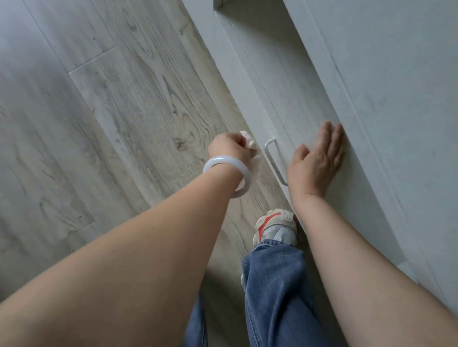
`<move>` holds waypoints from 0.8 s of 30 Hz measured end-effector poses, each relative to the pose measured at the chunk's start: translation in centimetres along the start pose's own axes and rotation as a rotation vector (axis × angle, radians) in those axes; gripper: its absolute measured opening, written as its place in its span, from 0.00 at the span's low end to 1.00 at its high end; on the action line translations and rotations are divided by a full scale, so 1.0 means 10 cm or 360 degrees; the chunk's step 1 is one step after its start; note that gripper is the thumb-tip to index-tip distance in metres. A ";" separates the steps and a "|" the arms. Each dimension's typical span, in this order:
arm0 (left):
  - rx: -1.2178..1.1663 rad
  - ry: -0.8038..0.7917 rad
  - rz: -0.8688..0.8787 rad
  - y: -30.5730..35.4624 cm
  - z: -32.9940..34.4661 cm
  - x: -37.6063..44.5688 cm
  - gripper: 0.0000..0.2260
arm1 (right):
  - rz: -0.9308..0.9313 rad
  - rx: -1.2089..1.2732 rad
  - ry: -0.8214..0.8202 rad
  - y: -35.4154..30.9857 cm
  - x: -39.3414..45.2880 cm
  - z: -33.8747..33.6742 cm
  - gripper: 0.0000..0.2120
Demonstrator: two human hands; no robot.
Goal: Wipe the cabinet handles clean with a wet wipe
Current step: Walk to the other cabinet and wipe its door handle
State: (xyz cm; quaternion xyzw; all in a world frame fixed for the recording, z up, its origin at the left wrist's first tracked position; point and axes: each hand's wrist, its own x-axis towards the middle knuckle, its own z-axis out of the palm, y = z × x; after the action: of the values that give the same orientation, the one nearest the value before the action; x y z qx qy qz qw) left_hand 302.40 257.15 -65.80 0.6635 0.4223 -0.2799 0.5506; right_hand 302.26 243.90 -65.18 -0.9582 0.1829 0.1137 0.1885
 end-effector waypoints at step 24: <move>-0.0610 0.0367 0.0190 1.65 -1.60 -1.17 0.05 | -0.1136 0.0303 -0.0703 -2.29 0.33 -2.00 0.17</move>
State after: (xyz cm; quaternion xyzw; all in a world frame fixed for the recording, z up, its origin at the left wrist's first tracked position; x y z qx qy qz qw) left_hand 309.49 269.02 -44.05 0.5982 0.4878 -0.0839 0.6303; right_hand 317.28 254.59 -40.76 -0.8924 -0.1951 0.2264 0.3381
